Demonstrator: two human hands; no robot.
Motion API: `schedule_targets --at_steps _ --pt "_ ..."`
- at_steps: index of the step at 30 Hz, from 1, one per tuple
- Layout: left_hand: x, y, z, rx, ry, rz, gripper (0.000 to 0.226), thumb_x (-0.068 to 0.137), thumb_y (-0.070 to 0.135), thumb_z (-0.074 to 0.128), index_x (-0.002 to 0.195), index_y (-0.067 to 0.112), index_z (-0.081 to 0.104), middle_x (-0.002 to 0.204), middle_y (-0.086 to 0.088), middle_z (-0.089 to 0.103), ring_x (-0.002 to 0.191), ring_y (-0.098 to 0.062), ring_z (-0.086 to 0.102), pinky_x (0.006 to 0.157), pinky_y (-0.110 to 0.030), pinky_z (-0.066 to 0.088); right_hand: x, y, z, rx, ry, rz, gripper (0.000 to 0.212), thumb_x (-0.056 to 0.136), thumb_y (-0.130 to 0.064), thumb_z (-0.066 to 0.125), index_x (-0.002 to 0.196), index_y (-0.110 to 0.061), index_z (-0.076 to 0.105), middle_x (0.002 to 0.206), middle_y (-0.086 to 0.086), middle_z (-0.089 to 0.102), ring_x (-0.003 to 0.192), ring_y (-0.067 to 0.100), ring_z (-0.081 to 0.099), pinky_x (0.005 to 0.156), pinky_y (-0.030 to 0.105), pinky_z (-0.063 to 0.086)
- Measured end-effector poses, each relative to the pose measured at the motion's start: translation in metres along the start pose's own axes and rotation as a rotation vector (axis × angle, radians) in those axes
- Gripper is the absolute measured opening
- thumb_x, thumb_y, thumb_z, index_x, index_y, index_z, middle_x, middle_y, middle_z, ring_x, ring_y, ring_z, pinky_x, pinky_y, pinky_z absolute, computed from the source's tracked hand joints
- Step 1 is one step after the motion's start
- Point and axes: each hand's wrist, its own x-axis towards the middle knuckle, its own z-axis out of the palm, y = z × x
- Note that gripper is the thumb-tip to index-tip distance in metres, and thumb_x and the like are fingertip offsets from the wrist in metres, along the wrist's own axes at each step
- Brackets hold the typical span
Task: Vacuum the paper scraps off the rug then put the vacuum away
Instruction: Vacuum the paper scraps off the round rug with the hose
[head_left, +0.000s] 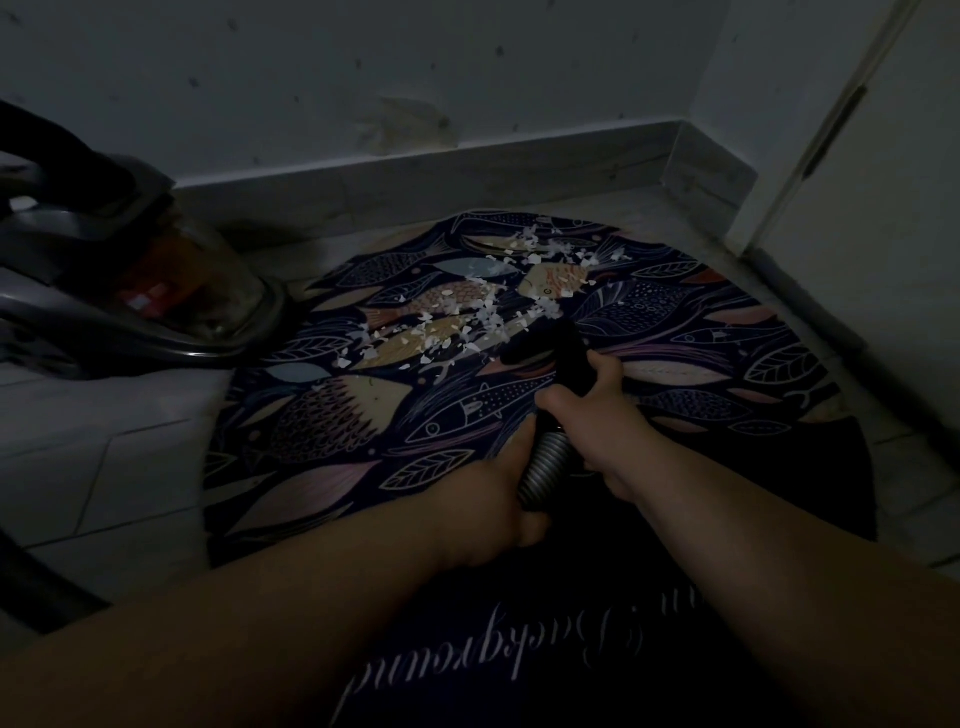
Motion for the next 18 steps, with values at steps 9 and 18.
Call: schedule_targets --at_steps 9,18 --pt "-0.009 -0.011 -0.007 0.008 0.030 -0.038 0.103 0.087 0.038 0.060 0.145 0.030 -0.025 0.139 -0.011 0.048 0.120 -0.022 0.052 0.103 -0.031 0.041 0.003 -0.008 0.018 0.044 -0.064 0.010 0.078 0.088 -0.035 0.064 0.145 -0.046 0.012 0.105 -0.001 0.053 0.093 0.029 0.061 0.091 0.052 0.053" --pt "0.002 -0.009 -0.009 0.066 0.023 -0.017 0.103 0.087 0.039 0.060 0.146 0.027 -0.023 0.149 -0.012 0.034 0.133 -0.023 0.039 0.109 -0.028 0.030 0.007 -0.006 0.014 0.061 0.022 -0.027 0.074 0.090 -0.032 0.060 0.147 -0.041 0.015 0.099 -0.003 0.052 0.088 0.022 0.059 0.079 0.039 0.053"
